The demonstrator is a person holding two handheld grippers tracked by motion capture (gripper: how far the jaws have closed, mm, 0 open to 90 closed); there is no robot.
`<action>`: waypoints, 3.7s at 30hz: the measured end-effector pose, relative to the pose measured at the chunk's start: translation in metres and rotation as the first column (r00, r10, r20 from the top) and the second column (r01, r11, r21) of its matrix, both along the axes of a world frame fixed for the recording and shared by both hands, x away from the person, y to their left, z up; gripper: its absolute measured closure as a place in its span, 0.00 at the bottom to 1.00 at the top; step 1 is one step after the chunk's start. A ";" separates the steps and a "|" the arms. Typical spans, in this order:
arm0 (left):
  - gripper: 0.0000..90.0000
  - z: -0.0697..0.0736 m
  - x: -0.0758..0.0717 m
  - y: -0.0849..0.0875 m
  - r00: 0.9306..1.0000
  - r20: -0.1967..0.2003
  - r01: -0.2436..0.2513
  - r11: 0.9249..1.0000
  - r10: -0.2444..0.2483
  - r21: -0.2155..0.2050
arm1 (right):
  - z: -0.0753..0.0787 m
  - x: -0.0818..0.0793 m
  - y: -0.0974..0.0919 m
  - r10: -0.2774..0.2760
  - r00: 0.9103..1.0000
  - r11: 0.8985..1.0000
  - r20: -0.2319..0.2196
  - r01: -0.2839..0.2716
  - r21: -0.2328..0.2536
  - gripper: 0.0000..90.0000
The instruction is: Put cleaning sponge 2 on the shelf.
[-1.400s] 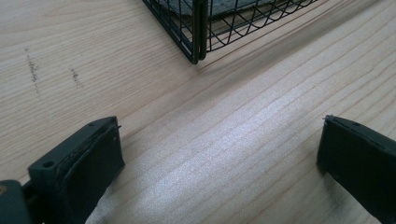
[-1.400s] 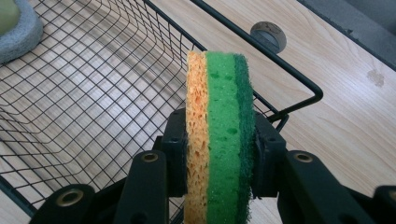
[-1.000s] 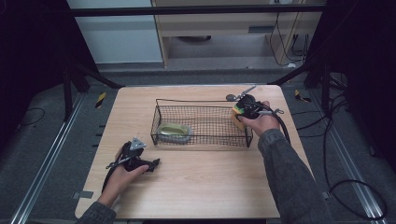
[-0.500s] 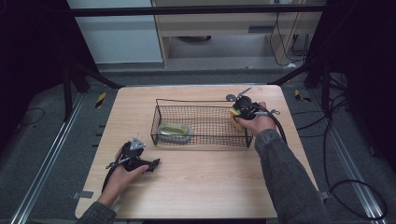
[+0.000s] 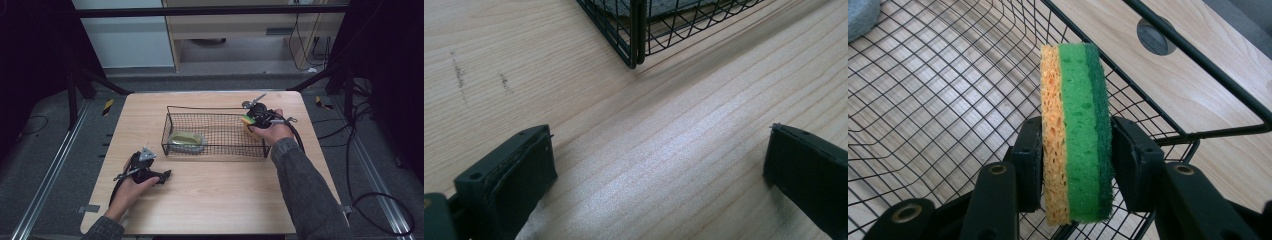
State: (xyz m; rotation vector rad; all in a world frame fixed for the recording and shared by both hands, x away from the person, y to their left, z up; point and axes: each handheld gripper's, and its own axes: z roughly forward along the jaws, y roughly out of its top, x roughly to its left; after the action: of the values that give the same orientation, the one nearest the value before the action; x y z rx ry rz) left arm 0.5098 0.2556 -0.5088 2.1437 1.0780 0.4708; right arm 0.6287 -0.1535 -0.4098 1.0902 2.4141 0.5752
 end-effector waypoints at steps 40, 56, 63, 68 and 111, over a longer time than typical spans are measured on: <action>0.00 0.000 0.000 0.000 1.000 -0.001 0.003 1.000 -0.003 0.005 | 0.010 -0.028 0.022 0.071 0.997 0.995 -0.032 -0.068 0.078 0.56; 0.00 0.000 0.000 0.000 1.000 -0.001 0.001 1.000 -0.001 0.005 | 0.028 -0.040 0.004 0.007 1.000 0.984 0.013 -0.009 0.176 0.23; 0.00 0.000 0.000 0.000 1.000 -0.001 0.000 1.000 0.000 0.005 | 0.026 -0.046 -0.008 -0.038 0.999 0.977 0.023 0.032 0.209 0.09; 0.00 0.000 0.000 0.000 1.000 -0.001 0.000 1.000 0.000 0.005 | 0.025 -0.053 -0.019 -0.068 0.996 0.974 0.055 0.055 0.218 0.08; 0.00 0.000 0.002 -0.001 1.000 0.001 -0.004 1.000 0.004 0.009 | -0.074 -0.117 -0.107 -0.249 0.968 0.917 0.043 0.221 0.332 0.14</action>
State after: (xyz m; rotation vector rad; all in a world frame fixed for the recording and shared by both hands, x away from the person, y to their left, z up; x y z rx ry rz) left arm 0.5116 0.2548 -0.5084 2.1490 1.0823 0.4790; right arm 0.5114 -0.2605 -0.4839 1.4353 2.1192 0.9379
